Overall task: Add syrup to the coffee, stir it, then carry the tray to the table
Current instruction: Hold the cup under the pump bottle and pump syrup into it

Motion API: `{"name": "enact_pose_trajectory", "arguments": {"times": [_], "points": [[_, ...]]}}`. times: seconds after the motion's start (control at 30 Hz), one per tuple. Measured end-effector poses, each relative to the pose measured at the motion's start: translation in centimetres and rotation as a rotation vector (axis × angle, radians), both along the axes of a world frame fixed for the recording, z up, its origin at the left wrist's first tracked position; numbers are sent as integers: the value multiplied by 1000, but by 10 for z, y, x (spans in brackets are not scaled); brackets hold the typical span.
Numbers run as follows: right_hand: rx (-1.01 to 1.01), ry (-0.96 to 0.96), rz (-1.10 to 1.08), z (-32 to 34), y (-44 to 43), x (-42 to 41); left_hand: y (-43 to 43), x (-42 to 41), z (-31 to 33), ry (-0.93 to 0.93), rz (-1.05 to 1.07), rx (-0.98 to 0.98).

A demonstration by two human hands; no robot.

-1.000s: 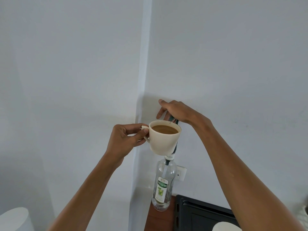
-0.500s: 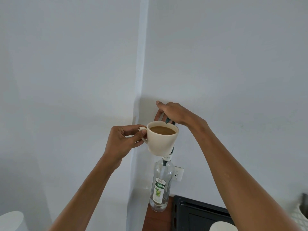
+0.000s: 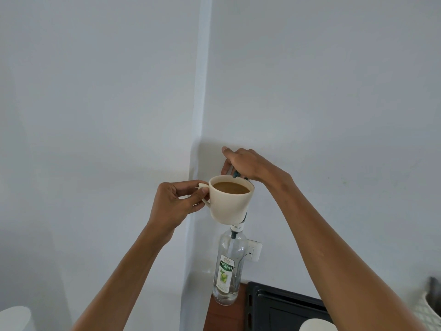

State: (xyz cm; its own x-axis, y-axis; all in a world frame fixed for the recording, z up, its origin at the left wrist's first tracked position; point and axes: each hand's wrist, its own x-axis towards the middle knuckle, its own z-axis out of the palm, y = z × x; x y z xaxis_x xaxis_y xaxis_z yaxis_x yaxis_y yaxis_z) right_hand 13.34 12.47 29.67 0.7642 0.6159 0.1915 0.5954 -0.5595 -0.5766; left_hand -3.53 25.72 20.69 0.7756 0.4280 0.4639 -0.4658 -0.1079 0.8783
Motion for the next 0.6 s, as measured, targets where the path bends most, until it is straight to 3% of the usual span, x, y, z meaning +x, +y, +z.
{"name": "enact_pose_trajectory", "arguments": {"times": [0.6], "points": [[-86, 85, 167, 13, -14, 3, -3, 0, -4, 23, -30, 0]]}}
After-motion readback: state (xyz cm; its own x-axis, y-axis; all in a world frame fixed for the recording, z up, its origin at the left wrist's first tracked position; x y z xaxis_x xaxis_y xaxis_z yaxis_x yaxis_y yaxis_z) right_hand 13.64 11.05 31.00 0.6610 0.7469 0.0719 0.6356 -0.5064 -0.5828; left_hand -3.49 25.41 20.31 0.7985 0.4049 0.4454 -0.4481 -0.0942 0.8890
